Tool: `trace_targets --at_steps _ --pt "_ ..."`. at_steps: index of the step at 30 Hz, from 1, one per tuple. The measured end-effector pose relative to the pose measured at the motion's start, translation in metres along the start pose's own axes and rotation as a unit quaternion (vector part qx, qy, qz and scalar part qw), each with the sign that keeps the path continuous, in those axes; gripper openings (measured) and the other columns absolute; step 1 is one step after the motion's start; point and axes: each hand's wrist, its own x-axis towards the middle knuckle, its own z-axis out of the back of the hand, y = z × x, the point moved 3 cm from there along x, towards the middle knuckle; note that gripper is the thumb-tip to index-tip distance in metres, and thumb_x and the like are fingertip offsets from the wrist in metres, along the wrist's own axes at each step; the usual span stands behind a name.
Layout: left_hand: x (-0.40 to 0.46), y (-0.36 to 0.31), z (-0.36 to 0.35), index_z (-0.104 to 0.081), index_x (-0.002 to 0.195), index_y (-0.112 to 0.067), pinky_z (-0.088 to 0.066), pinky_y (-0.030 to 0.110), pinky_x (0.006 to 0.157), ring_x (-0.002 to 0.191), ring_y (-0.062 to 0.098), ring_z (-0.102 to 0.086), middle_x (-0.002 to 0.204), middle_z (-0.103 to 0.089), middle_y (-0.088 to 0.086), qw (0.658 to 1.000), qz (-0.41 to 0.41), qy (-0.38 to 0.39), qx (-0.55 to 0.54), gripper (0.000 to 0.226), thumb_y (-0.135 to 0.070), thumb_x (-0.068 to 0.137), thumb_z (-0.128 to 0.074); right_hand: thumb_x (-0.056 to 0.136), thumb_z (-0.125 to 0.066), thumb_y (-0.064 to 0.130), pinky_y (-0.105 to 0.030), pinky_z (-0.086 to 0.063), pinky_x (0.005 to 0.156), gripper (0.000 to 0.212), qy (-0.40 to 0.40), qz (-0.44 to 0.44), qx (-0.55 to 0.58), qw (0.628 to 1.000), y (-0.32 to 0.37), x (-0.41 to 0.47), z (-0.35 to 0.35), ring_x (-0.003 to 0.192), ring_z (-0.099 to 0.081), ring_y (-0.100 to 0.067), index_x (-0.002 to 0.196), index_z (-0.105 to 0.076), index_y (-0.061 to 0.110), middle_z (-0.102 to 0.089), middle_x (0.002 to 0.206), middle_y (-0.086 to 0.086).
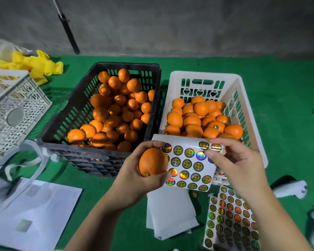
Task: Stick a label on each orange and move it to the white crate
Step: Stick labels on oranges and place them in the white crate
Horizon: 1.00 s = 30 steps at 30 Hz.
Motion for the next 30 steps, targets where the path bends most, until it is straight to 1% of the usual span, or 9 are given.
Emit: trace_targets --at_steps 3,7,11,15,17,22,25,28,30 --pt "0.0 0.002 -0.001 -0.064 0.131 -0.024 -0.064 0.035 0.083 0.115 0.025 -0.072 0.13 -0.067 -0.006 1.0 0.009 -0.021 0.016 0.065 -0.025 0.073 -0.093 0.081 -0.08 0.035 -0.056 -0.061 0.065 0.025 0.006 0.017 -0.013 1.0 0.002 0.001 0.003 0.078 -0.068 -0.041 0.104 -0.078 0.043 -0.07 0.085 -0.019" --pt "0.002 0.005 -0.002 -0.065 0.13 -0.025 -0.063 0.031 0.079 0.111 0.023 -0.074 0.126 -0.07 -0.007 0.999 0.033 -0.028 -0.007 0.065 -0.026 0.07 -0.092 0.083 -0.078 0.025 -0.027 -0.062 0.067 0.024 -0.015 0.029 -0.008 0.999 0.0 0.003 0.008 0.075 -0.071 -0.018 0.098 -0.078 0.043 -0.073 0.082 -0.002" --pt "0.003 0.005 -0.002 -0.064 0.131 -0.027 -0.063 0.032 0.079 0.112 0.024 -0.073 0.126 -0.069 -0.008 0.999 0.035 -0.021 0.01 0.066 -0.028 0.072 -0.092 0.081 -0.076 0.033 -0.045 -0.064 0.075 0.028 0.009 -0.002 -0.011 1.0 -0.005 0.005 0.004 0.086 -0.07 -0.035 0.106 -0.077 0.048 -0.068 0.089 -0.014" --pt "0.003 0.006 -0.001 -0.063 0.132 -0.027 -0.062 0.03 0.078 0.112 0.022 -0.073 0.126 -0.068 -0.009 0.999 0.035 -0.023 0.034 0.067 -0.029 0.072 -0.091 0.082 -0.074 0.033 -0.04 -0.063 0.073 0.023 0.018 0.014 -0.027 0.999 -0.007 0.006 0.003 0.079 -0.068 -0.028 0.1 -0.076 0.048 -0.065 0.084 -0.008" --pt "0.003 0.008 -0.001 -0.063 0.133 -0.027 -0.062 0.03 0.077 0.11 0.022 -0.074 0.125 -0.069 -0.009 0.998 0.041 -0.025 0.031 0.067 -0.03 0.071 -0.091 0.085 -0.073 0.033 -0.039 -0.063 0.074 0.021 0.013 0.034 -0.083 0.996 -0.009 0.006 0.003 0.081 -0.07 -0.027 0.1 -0.075 0.047 -0.068 0.084 -0.003" --pt "0.004 0.013 -0.002 -0.064 0.133 -0.027 -0.066 0.043 0.078 0.108 0.03 -0.076 0.124 -0.073 0.0 0.996 0.078 -0.032 -0.011 0.069 -0.03 0.07 -0.093 0.09 -0.078 0.015 -0.021 -0.053 0.078 0.022 -0.026 0.179 -0.265 0.947 -0.012 0.005 0.002 0.082 -0.065 -0.006 0.112 -0.078 0.017 -0.072 0.092 0.007" --pt "0.005 0.015 0.0 -0.066 0.13 -0.027 -0.064 0.037 0.077 0.106 0.03 -0.077 0.123 -0.075 0.002 0.994 0.092 -0.041 -0.035 0.067 -0.029 0.069 -0.094 0.088 -0.081 0.011 -0.005 -0.044 0.083 0.025 -0.042 0.221 -0.299 0.927 -0.017 0.004 0.001 0.084 -0.057 0.003 0.112 -0.079 0.006 -0.067 0.091 0.01" --pt "0.007 0.018 0.004 -0.068 0.13 -0.028 -0.063 0.037 0.08 0.108 0.032 -0.076 0.125 -0.074 0.005 0.992 0.108 -0.044 -0.045 0.068 -0.03 0.067 -0.095 0.087 -0.081 0.013 -0.007 -0.045 0.082 0.026 -0.051 0.234 -0.291 0.926 -0.019 0.004 0.003 0.081 -0.057 0.002 0.112 -0.079 0.006 -0.068 0.09 0.008" --pt "0.008 0.02 0.006 -0.069 0.129 -0.029 -0.063 0.038 0.082 0.108 0.032 -0.075 0.125 -0.074 0.004 0.991 0.119 -0.05 -0.047 0.07 -0.032 0.064 -0.096 0.088 -0.082 0.013 -0.014 -0.051 0.079 0.025 -0.05 0.24 -0.281 0.928 -0.02 0.003 0.004 0.08 -0.061 -0.002 0.113 -0.08 0.007 -0.071 0.09 0.005"
